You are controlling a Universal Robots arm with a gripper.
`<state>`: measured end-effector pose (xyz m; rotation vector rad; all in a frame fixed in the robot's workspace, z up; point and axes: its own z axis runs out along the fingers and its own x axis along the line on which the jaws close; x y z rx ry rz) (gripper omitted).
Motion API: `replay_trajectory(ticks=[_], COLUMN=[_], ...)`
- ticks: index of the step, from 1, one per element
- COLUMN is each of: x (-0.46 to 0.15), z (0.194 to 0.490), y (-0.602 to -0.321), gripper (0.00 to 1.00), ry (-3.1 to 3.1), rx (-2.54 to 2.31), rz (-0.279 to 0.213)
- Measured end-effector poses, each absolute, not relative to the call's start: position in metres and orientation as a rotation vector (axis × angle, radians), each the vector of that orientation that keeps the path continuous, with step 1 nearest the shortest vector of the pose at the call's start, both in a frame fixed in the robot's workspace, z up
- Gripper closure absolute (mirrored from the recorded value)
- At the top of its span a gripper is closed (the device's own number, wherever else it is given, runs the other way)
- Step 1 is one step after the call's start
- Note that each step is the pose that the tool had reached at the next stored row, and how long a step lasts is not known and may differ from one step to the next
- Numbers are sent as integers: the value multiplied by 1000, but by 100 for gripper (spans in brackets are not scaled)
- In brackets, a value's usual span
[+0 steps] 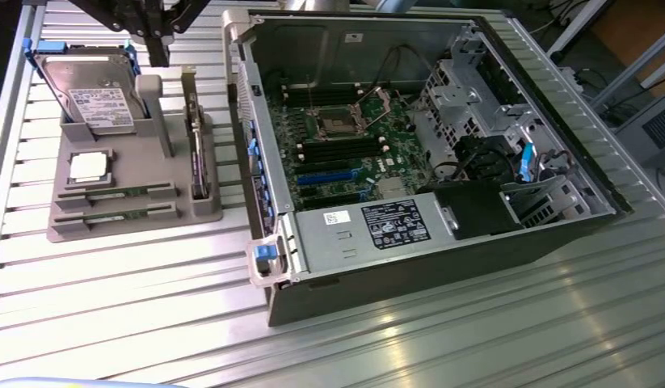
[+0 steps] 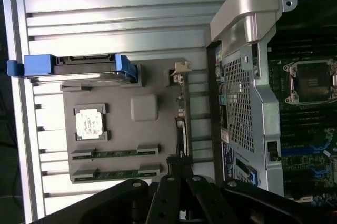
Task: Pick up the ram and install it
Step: 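Reach for the ram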
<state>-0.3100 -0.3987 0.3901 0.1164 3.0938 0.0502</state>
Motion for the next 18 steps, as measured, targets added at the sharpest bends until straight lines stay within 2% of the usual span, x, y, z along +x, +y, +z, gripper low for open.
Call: replay_trajectory(ticks=[18], x=[-338], z=[390], y=[-399], gripper=[90], ry=[3093], rx=[116], rz=[44])
